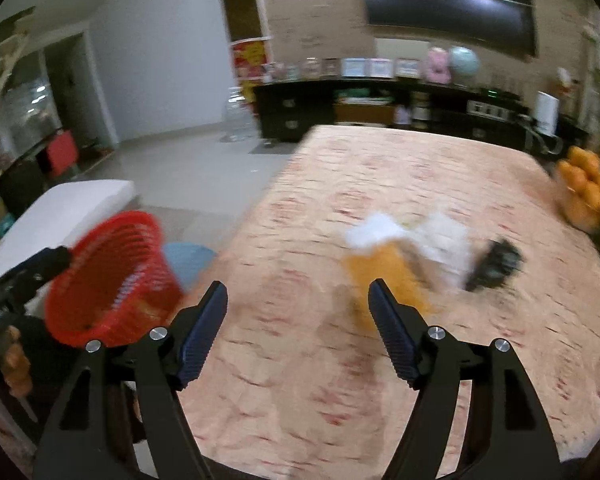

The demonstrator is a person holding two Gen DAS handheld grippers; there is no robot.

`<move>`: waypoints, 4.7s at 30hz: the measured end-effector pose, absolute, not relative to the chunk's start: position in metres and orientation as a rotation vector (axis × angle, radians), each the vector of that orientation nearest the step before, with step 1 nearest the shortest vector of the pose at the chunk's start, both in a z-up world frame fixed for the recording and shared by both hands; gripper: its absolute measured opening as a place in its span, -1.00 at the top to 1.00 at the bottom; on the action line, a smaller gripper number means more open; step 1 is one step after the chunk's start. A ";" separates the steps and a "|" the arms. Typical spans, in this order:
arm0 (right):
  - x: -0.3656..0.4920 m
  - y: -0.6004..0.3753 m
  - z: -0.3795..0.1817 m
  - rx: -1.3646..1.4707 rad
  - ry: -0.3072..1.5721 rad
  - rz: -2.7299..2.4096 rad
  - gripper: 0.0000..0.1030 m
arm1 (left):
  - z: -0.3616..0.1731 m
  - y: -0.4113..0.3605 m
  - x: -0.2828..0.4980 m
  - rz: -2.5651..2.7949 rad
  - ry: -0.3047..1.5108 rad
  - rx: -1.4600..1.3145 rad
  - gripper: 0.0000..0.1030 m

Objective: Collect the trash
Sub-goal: 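Move both grippers back from the wastebasket to the trash on the table, then grasp the yellow foam fruit net with the left gripper and lift it, then close the right gripper on the black plastic bag while the left holds the foam net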

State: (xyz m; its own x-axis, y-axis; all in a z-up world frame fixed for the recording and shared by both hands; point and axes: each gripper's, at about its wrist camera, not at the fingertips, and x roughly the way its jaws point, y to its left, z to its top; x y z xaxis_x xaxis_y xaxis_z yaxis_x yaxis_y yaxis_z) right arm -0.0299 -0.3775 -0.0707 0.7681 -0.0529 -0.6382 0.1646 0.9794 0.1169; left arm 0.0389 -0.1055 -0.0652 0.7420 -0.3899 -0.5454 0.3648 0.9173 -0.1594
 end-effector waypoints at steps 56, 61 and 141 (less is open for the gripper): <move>-0.066 -0.502 -0.131 0.397 0.745 -0.362 -0.37 | -0.163 -0.330 0.075 -0.800 0.908 0.104 0.73; -0.065 -0.502 -0.133 0.396 0.754 -0.366 -0.37 | -0.158 -0.311 0.074 -0.782 0.902 0.069 0.74; 0.041 -0.564 -0.159 0.407 0.854 -0.393 -0.23 | -0.104 -0.224 0.063 -0.656 0.643 0.074 0.71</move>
State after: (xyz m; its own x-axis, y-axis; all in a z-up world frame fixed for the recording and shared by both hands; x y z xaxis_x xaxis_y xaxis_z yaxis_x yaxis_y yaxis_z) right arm 0.0412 -0.5642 -0.1592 0.5952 -0.1685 -0.7857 0.4870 0.8534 0.1859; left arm 0.0633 -0.2237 -0.1039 0.6072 -0.5445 -0.5786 0.5891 0.7972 -0.1320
